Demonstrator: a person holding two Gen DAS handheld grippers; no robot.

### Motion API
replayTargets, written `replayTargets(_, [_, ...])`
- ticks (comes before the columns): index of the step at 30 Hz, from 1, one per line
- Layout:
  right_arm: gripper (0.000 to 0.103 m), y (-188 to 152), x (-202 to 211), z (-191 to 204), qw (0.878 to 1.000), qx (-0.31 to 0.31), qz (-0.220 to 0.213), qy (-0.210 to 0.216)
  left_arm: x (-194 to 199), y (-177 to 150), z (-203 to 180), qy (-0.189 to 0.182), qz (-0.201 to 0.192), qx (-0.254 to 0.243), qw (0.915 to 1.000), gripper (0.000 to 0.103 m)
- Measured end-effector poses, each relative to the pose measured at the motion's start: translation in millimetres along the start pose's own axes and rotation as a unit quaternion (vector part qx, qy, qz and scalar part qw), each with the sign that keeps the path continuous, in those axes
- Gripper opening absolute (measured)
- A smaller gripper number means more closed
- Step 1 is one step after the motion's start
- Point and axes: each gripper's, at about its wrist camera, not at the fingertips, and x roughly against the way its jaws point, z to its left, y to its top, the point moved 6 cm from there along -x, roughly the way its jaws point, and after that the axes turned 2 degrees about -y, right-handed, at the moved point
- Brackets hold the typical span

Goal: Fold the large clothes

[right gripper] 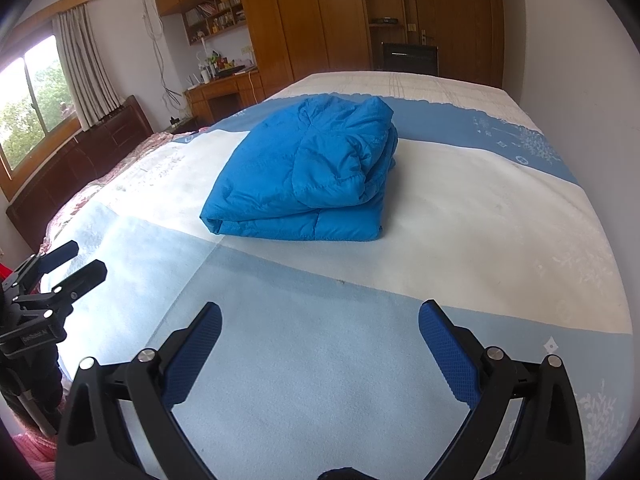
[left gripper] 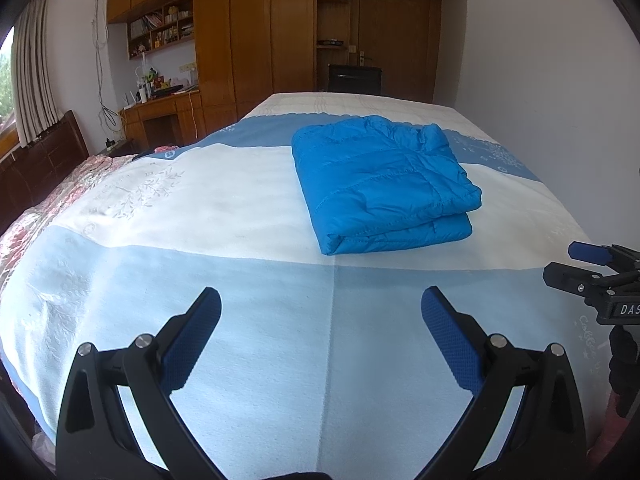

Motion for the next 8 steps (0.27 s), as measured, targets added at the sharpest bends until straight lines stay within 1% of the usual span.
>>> replayTargets(8, [0.099,0.5,-2.2,-1.2,1.000,-0.001,0.002,-0.001,-1.7,-0.2,2.6,0.001,0.003,0.001,1.0000,0.099])
